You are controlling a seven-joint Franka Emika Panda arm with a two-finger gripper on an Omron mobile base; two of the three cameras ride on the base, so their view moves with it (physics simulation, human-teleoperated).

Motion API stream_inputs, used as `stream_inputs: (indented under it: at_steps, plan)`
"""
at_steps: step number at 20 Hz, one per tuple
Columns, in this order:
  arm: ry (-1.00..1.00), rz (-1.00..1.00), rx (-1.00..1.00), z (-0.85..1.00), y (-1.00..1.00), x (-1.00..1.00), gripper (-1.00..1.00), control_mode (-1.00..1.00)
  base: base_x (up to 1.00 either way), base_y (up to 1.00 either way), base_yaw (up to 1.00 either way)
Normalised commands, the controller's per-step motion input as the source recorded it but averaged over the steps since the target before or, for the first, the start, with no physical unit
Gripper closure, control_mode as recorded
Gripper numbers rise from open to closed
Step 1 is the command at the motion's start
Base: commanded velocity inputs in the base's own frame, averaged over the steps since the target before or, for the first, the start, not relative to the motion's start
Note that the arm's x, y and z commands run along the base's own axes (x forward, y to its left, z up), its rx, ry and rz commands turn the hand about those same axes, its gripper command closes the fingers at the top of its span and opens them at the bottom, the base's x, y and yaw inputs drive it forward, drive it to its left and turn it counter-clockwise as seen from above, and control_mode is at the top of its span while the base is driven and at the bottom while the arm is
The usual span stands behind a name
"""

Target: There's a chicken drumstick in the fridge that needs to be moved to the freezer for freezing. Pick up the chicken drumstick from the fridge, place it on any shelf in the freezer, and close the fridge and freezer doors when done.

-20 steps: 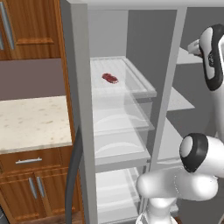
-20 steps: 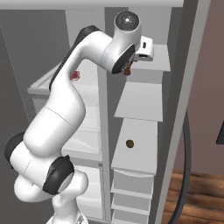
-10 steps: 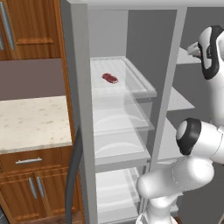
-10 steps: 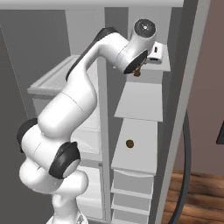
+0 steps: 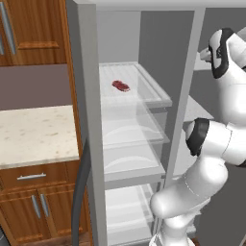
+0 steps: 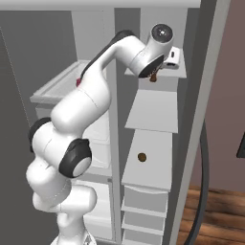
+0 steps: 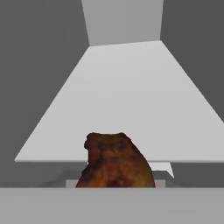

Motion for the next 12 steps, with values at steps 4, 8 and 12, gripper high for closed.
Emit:
stream_inputs:
  at_steps: [4,8,12]
  plan:
    - [0.08,0.00,0.00,0.00,-0.16,0.46,1.00,-1.00,0.00,0.00,0.00]
    - [0.01,0.00,0.00,0.00,-0.03,0.41,1.00,-1.00,0.00,0.00,0.00]
    - [0.00,0.00,0.00,0.00,-0.03,0.39,1.00,-1.00,0.00,0.00,0.00]
